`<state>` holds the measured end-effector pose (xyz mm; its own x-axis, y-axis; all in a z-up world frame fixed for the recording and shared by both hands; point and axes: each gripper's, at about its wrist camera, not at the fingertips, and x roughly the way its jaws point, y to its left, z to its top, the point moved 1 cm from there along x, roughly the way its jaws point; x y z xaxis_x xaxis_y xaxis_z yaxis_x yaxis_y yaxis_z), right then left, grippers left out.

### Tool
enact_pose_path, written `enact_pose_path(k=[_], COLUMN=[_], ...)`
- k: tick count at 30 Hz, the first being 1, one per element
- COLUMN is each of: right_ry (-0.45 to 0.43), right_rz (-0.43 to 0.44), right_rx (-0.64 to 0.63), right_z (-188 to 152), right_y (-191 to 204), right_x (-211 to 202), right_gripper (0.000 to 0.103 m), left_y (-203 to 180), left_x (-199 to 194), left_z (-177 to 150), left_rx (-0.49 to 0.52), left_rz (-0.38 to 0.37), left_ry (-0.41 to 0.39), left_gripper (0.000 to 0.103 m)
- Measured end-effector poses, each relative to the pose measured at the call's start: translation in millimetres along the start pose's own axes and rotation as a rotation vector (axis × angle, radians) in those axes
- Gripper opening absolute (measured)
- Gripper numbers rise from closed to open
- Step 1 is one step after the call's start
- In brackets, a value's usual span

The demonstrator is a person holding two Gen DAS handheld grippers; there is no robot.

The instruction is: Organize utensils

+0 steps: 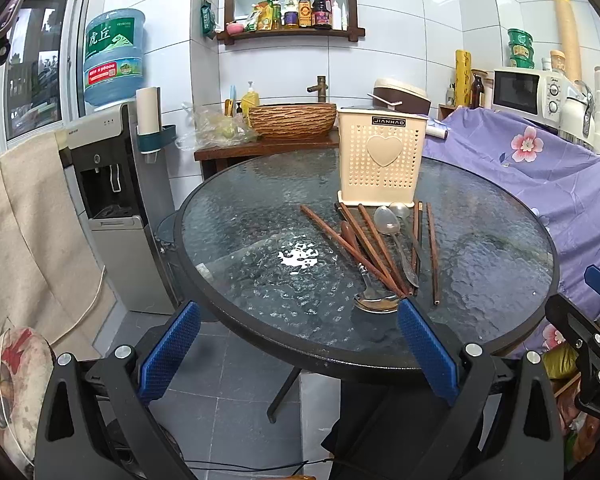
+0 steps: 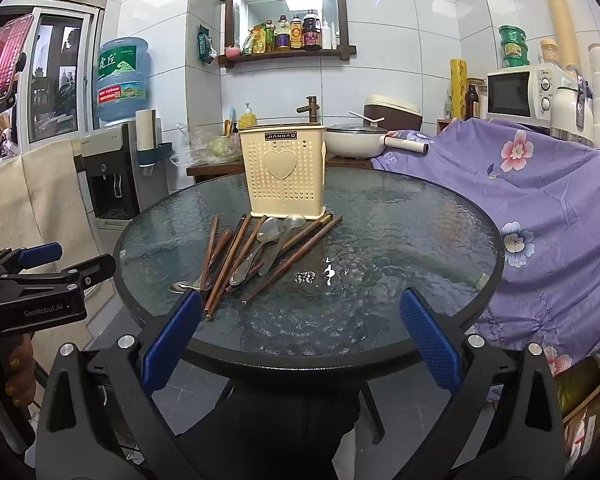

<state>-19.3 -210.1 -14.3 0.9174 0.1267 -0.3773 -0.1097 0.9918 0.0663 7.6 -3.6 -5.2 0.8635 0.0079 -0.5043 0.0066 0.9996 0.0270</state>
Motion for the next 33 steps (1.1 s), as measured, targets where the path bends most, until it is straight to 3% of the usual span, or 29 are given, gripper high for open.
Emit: enact_pose_path(k=[33], right_ry=[0.018], right_rz=[-0.006], right_rx=[0.007], right_z=[-3.3], right_y=[1.2], right_x=[1.8], right_gripper=[0.097], left_y=[7.0], left_x=[1.1], left_z=[-2.2], left_rx=[-0.001], left_rz=[0.007], left_ry=[0.01], left_gripper=[0.097])
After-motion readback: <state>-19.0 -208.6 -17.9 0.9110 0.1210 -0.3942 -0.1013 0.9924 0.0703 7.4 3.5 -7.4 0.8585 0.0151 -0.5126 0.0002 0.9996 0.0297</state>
